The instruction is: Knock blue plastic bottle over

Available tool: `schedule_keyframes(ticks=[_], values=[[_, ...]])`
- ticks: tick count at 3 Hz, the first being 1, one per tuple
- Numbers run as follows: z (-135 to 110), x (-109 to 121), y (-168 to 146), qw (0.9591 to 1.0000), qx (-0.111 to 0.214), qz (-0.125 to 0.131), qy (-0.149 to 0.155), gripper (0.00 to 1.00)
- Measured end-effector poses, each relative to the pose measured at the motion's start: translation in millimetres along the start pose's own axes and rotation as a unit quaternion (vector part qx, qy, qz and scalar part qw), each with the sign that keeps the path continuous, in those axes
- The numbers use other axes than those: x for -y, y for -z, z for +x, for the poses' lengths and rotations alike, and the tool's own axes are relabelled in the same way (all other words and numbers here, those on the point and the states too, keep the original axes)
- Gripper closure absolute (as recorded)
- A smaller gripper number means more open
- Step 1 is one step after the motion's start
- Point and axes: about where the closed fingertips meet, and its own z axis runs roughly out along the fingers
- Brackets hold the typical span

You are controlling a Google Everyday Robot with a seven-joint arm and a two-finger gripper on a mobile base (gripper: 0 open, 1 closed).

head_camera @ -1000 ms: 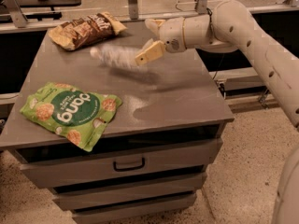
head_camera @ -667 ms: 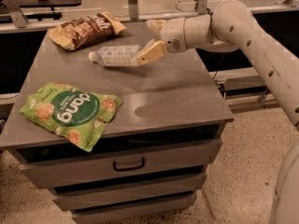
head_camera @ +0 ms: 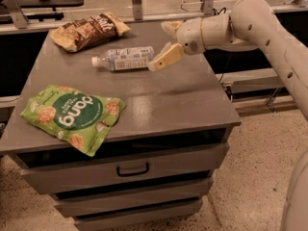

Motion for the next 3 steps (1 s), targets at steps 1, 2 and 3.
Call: schedule_keyframes(ticks=[1,2,3], values=[[11.7,7.2,41.3,0.9993,-0.028,0.005,0.022,0.0],[22.5,18.0,103.2,0.9982,-0.044,0.017,0.037,0.0],[15.9,18.7,108.3,0.998,-0.043,0.015,0.044,0.0]])
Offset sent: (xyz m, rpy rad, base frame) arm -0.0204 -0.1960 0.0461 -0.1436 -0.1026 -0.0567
